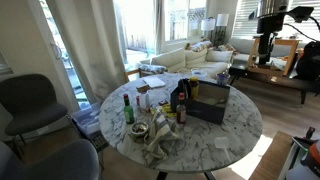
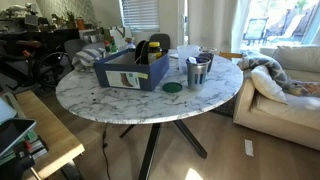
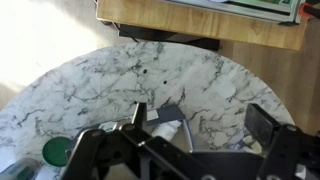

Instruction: Pour the car out of the clear cup and into the box

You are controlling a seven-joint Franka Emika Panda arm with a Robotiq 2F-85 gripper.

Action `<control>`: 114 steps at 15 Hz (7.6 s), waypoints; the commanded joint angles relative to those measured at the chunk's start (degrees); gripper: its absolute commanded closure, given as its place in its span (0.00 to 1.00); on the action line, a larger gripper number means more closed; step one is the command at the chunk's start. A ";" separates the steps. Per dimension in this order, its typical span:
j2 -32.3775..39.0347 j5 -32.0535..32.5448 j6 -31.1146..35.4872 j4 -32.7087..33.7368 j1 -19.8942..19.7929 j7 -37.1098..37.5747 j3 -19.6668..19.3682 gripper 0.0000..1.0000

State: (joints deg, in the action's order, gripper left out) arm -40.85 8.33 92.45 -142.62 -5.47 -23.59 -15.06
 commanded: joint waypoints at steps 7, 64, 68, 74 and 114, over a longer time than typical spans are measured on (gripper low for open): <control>5.79 -3.89 13.62 0.93 -1.63 10.62 -0.39 0.00; 50.91 -36.37 58.25 27.27 -13.49 26.29 5.99 0.00; 51.38 -35.38 53.89 25.02 -13.34 29.10 5.21 0.00; 52.40 -30.43 58.09 22.87 -11.09 42.92 2.22 0.00; 75.39 -36.01 51.02 46.37 -13.63 60.03 3.77 1.00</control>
State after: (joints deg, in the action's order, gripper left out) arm 33.83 -26.04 144.53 -97.24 -18.00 36.90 -12.09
